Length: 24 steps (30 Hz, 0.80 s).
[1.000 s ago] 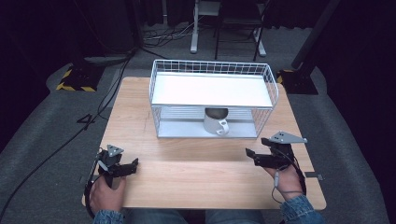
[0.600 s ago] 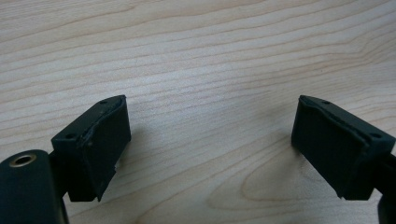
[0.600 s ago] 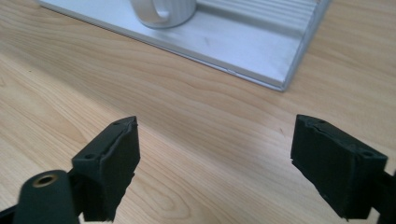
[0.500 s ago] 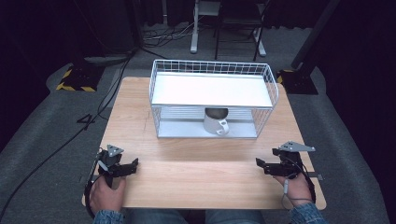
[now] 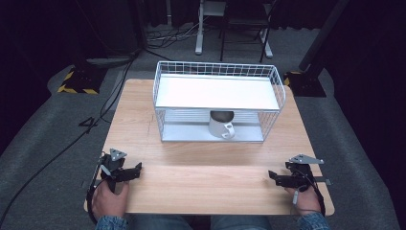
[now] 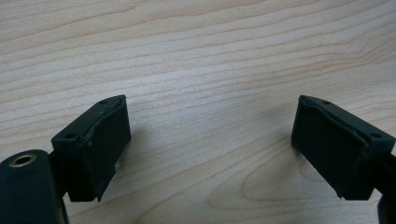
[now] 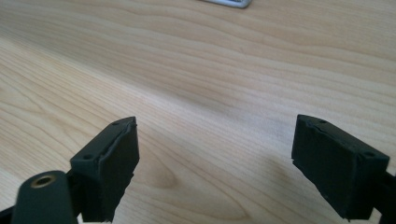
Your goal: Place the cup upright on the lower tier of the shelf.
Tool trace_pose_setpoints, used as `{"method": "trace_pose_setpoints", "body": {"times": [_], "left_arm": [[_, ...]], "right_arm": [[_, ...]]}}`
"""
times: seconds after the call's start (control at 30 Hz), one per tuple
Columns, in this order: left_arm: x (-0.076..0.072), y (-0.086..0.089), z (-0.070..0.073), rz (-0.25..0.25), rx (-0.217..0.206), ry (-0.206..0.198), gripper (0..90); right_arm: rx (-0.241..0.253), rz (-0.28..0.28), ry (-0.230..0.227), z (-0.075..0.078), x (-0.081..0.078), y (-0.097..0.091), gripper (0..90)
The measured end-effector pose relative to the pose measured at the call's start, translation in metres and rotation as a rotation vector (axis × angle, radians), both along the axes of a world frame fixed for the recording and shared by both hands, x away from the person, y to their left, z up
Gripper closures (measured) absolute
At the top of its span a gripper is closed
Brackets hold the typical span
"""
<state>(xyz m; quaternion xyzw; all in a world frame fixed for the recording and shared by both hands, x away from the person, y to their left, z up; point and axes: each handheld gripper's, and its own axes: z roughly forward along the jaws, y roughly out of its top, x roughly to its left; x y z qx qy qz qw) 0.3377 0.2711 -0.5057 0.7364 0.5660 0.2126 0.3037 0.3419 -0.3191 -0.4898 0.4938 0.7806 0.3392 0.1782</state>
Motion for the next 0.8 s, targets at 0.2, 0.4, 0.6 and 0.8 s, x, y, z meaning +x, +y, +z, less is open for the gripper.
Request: {"method": "trace_pose_setpoints", "body": {"times": [0.2,0.4,0.6,0.8], "left_arm": [[0.0,0.0,0.0,0.0,0.0,0.0,12.1],[0.0,0.0,0.0,0.001,-0.001,-0.001,12.1],[0.0,0.0,0.0,-0.001,0.0,0.0,12.1],[0.0,0.0,0.0,-0.002,0.007,-0.003,12.1]], "right_arm": [[-0.023,-0.011,-0.024,-0.007,-0.003,-0.001,15.4],[-0.054,-0.012,-0.065,-0.014,-0.005,0.002,14.6],[-0.049,-0.02,-0.057,-0.016,-0.001,0.001,6.9],[-0.053,-0.032,-0.05,-0.016,0.001,0.001,4.6]]}}
